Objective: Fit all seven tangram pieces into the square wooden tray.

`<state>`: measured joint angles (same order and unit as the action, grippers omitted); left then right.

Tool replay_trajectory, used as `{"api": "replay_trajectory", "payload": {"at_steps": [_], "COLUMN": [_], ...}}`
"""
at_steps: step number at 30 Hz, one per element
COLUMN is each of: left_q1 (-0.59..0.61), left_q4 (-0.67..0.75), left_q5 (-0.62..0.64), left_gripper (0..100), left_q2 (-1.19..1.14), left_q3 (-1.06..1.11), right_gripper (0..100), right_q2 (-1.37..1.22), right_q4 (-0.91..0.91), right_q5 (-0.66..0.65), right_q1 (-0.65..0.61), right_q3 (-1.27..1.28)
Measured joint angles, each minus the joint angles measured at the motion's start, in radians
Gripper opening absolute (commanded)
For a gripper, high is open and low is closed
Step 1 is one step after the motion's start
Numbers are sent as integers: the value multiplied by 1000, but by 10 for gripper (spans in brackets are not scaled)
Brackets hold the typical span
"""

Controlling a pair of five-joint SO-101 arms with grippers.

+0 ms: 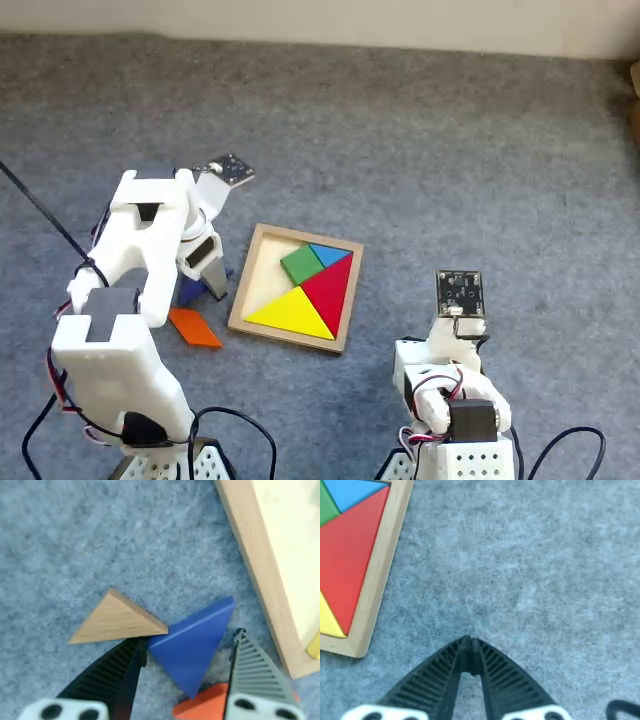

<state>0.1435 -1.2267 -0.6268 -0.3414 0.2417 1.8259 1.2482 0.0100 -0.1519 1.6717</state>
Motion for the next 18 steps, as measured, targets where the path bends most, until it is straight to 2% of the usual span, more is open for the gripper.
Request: {"api": "replay_trajectory", "payload": {"at_steps": [3,10,18], "left_q1": [-2,-3,-3], "left_q4": [0,0,-5], "left_q5": [0,0,0], "left_gripper": [160,112,105], "left_q2": [0,5,54], "left_q3": [0,17,44], "right_gripper": [5,5,5], "right_q2": [0,0,0], "right_q4": [0,0,0], "right_q5": [0,0,0], "right_q1": [0,0,0], "right_q3": [0,0,0]}}
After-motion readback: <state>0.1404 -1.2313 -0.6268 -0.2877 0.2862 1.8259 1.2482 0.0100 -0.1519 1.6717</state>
